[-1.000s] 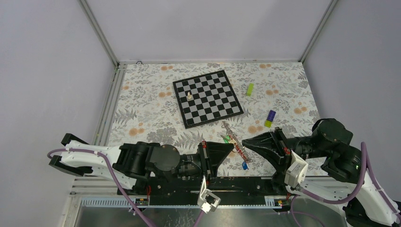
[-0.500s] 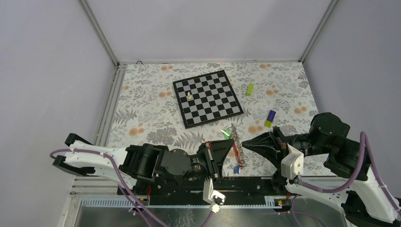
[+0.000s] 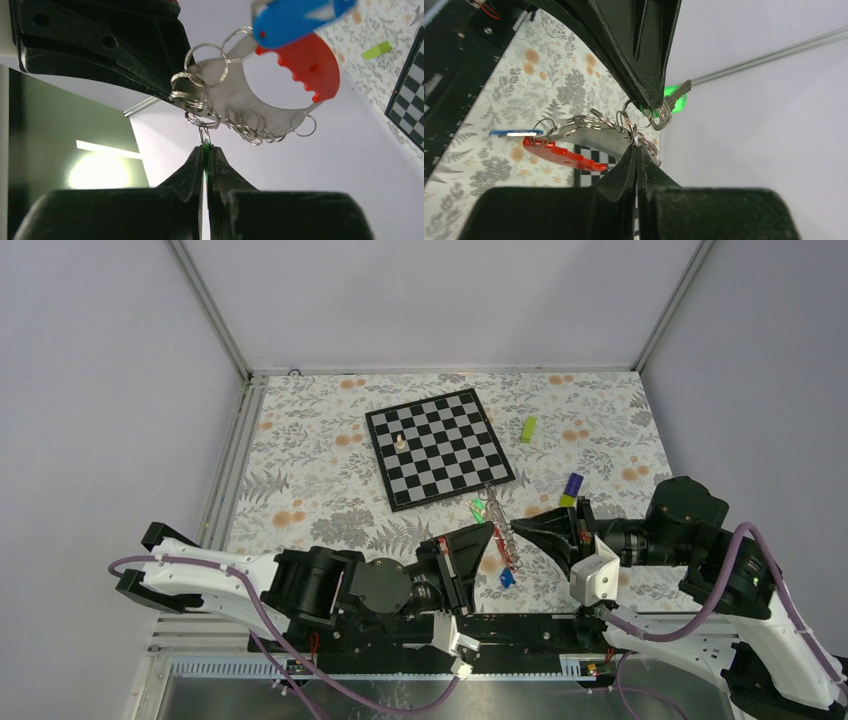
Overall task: Remove the keys from the keyring
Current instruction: Remove the key from the keyring.
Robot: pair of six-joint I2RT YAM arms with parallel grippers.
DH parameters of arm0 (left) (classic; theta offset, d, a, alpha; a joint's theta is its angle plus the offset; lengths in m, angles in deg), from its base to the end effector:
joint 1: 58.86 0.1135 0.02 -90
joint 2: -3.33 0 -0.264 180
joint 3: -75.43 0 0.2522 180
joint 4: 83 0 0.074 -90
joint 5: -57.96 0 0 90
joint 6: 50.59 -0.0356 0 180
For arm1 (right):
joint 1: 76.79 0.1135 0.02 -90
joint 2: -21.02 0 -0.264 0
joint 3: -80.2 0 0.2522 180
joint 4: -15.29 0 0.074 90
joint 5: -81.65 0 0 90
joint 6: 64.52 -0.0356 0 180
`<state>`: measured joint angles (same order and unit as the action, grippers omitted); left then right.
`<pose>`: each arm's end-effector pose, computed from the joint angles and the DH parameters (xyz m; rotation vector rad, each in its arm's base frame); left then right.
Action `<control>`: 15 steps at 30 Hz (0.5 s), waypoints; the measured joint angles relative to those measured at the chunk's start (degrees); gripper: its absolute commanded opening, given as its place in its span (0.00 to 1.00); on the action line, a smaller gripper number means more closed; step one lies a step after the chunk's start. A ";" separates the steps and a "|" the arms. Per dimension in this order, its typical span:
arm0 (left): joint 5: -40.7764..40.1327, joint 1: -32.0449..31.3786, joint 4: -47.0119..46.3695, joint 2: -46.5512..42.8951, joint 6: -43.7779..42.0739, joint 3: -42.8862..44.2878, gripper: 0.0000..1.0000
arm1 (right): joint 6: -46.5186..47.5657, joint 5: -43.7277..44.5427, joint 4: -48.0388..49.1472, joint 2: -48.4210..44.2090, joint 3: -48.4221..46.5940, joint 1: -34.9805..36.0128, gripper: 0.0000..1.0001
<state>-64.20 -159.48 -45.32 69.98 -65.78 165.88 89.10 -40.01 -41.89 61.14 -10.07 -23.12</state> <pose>-0.0269 -0.2465 0.4327 1.8105 -0.0059 0.5638 0.0343 0.0781 0.4645 -1.6101 0.5009 0.3366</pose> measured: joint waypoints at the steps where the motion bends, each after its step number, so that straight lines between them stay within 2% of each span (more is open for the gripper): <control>1: -0.44 0.00 -0.42 0.00 -0.61 -0.28 0.00 | 1.11 0.74 0.68 -0.09 0.48 0.00 0.00; 15: -4.33 0.07 -4.39 -0.20 -4.26 -1.22 0.00 | 13.70 1.57 5.44 -0.31 1.84 0.00 0.00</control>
<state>-68.53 -159.41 -49.71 69.79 -70.04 164.66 102.80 -38.44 -36.45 60.83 -8.24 -23.12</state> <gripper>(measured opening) 0.025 0.017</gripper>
